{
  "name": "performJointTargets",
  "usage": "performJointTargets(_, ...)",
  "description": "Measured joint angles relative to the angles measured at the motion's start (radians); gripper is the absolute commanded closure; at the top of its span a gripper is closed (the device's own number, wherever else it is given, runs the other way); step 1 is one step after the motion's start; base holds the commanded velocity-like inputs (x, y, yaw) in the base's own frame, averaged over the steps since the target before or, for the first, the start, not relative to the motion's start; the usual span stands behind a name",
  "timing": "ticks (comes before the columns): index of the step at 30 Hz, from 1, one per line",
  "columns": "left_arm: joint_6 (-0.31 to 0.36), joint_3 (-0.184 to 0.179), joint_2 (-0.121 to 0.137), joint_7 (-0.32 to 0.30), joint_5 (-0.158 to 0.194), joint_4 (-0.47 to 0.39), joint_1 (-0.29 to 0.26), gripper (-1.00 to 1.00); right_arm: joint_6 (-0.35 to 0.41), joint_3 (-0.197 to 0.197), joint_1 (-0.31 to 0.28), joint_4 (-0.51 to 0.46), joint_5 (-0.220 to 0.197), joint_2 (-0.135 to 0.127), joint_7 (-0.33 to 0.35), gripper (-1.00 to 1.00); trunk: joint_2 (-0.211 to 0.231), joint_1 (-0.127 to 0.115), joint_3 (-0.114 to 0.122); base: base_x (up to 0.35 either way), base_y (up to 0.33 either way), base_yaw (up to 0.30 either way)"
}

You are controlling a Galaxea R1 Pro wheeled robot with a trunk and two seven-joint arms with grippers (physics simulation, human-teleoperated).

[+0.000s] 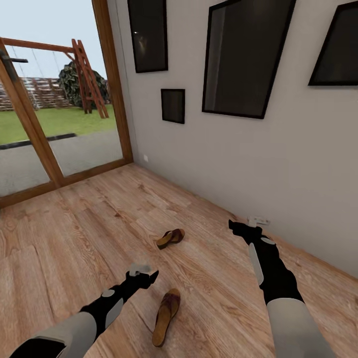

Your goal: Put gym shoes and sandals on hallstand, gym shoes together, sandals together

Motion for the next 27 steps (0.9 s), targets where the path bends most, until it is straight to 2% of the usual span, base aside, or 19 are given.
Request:
performJointTargets(2, -0.025, -0.008, -0.001, 0.042, 0.000, 0.015, 0.000, -1.00, 0.000, 0.001, 0.000, -0.002, 0.000, 0.000, 0.000, -1.00, 0.000, 0.000, 0.000, 0.000, 0.000, 0.000)
performJointTargets(5, -0.089, -0.014, -0.016, 0.210, -0.001, 0.051, 0.001, -1.00, 0.000, 0.001, 0.000, -0.003, 0.000, 0.000, 0.000, -1.00, 0.000, 0.000, 0.000, 0.000, 0.000, 0.000)
performJointTargets(7, -0.127, -0.019, -0.030, 0.252, -0.001, 0.086, 0.002, -1.00, 0.000, 0.001, 0.000, -0.003, 0.000, 0.000, 0.000, -1.00, 0.000, 0.000, 0.000, 0.000, 0.000, 0.000)
performJointTargets(12, -0.166, -0.021, -0.053, 0.276, -0.002, 0.117, 0.030, -1.00, 0.001, 0.001, 0.000, -0.003, 0.000, 0.000, 0.000, -1.00, -0.001, 0.002, -0.015, 0.000, 0.000, 0.000)
performJointTargets(19, -0.175, -0.037, -0.060, 0.281, -0.002, 0.122, 0.053, -1.00, 0.001, 0.001, 0.000, -0.004, 0.000, 0.000, 0.000, -1.00, -0.002, 0.005, -0.048, 0.000, 0.000, 0.000)
performJointTargets(22, -0.176, -0.085, -0.059, 0.282, -0.002, 0.123, 0.055, -1.00, 0.001, 0.001, 0.000, -0.004, 0.000, 0.000, 0.000, -1.00, -0.003, 0.006, -0.064, 0.000, 0.000, 0.000)
performJointTargets(23, -0.176, -0.096, -0.059, 0.282, -0.002, 0.123, 0.056, -1.00, 0.001, 0.001, 0.000, -0.004, 0.000, 0.000, 0.000, -1.00, -0.003, 0.006, -0.066, 0.000, 0.000, 0.000)
performJointTargets(26, -0.175, -0.170, -0.058, 0.282, 0.000, 0.123, 0.059, -1.00, 0.000, 0.001, 0.000, -0.004, 0.000, 0.000, 0.000, -1.00, -0.003, 0.006, -0.071, 0.000, 0.000, 0.000)
performJointTargets(27, -0.175, -0.176, -0.058, 0.282, 0.000, 0.123, 0.059, -1.00, 0.001, 0.001, 0.000, -0.004, 0.000, 0.000, 0.000, -1.00, -0.003, 0.006, -0.072, 0.000, 0.000, 0.000)
